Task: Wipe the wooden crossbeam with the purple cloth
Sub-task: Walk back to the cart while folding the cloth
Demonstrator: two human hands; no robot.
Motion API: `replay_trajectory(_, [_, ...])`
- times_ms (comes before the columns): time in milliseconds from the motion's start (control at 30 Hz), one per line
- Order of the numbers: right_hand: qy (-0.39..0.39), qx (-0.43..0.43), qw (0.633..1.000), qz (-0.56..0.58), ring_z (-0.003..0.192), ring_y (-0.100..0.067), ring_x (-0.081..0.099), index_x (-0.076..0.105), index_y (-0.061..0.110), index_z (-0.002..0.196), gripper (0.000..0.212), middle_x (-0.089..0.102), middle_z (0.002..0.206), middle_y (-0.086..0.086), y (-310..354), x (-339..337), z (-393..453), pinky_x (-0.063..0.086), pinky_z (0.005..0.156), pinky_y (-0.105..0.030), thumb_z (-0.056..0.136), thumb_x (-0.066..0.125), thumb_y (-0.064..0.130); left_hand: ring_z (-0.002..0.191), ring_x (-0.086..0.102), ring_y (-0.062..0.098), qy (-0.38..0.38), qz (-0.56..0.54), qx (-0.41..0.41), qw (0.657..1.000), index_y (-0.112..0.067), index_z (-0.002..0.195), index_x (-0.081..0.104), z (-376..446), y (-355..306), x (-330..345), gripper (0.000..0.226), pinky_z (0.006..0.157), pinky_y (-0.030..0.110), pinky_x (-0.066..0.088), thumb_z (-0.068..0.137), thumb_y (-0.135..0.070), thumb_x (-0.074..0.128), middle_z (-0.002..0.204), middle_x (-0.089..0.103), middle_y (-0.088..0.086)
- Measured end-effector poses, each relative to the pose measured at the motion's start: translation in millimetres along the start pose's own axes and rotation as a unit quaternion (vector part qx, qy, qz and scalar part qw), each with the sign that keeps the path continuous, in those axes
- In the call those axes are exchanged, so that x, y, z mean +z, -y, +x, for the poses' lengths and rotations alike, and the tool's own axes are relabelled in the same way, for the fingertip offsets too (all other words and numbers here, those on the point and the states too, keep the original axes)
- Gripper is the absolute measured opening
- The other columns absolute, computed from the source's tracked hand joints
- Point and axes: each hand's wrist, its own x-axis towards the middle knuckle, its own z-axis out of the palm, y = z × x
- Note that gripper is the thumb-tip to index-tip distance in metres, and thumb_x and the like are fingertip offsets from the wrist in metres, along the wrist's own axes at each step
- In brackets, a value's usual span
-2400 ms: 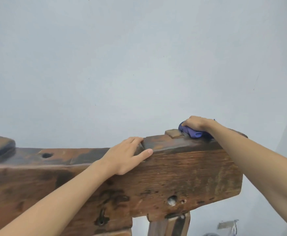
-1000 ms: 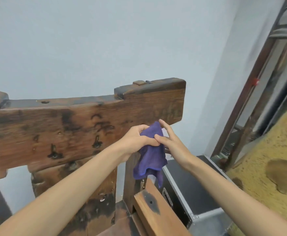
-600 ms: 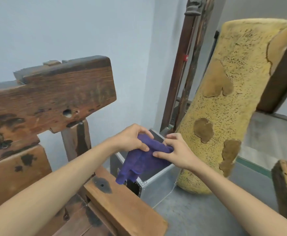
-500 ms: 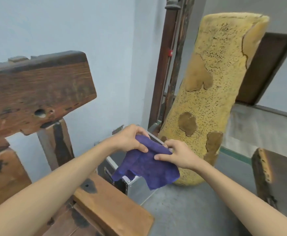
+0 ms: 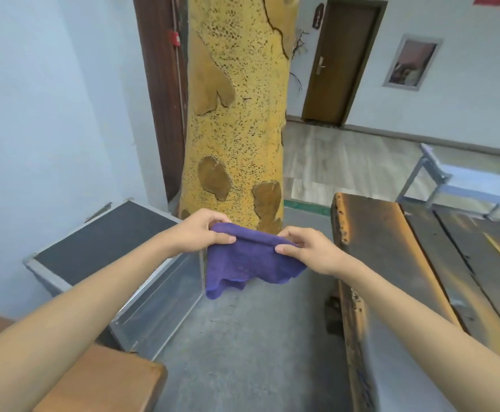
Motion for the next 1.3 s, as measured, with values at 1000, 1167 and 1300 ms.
replay_trajectory(1000, [-0.206,0.252,0.928,0.180,0.066,-0.010,0.058,0.066,0.011,0.107,0.015,0.067,0.077,0.004,-318.8,-211.2,190.3,0.045,0.058,-0.016,0.106,0.052,0.017,0.091,0.060,0.021,0.054,-0.053,-0.051,0.996,-0.005,0.114,0.069,523.7,-16.1,140.9,0.020,0.080,0.031,0.049,0.101,-0.015,0.057,0.100,0.068,0.009])
replay_trajectory(1167, [-0.259,0.267,0.903,0.215,0.077,0.000,0.066,0.069,0.017,0.110,0.016,0.073,0.089,0.013,-419.9,-253.3,222.7,0.047,0.065,-0.008,0.106,0.054,0.016,0.075,0.056,0.018,0.079,-0.151,-0.126,0.977,-0.024,0.125,0.059,637.2,-40.7,184.3,0.023,0.069,0.030,0.046,0.106,-0.023,0.046,0.094,0.062,0.005])
replay_trajectory(1300, [-0.283,0.281,0.874,0.277,0.093,0.001,0.068,0.068,0.017,0.119,0.020,0.075,0.107,0.007,-486.7,-283.2,249.1,0.050,0.077,-0.012,0.107,0.051,0.019,0.068,0.062,0.019,0.183,-0.215,-0.156,0.947,-0.027,0.125,0.056,716.8,-57.7,206.5,0.028,0.060,0.030,0.054,0.108,-0.013,0.038,0.083,0.065,0.008])
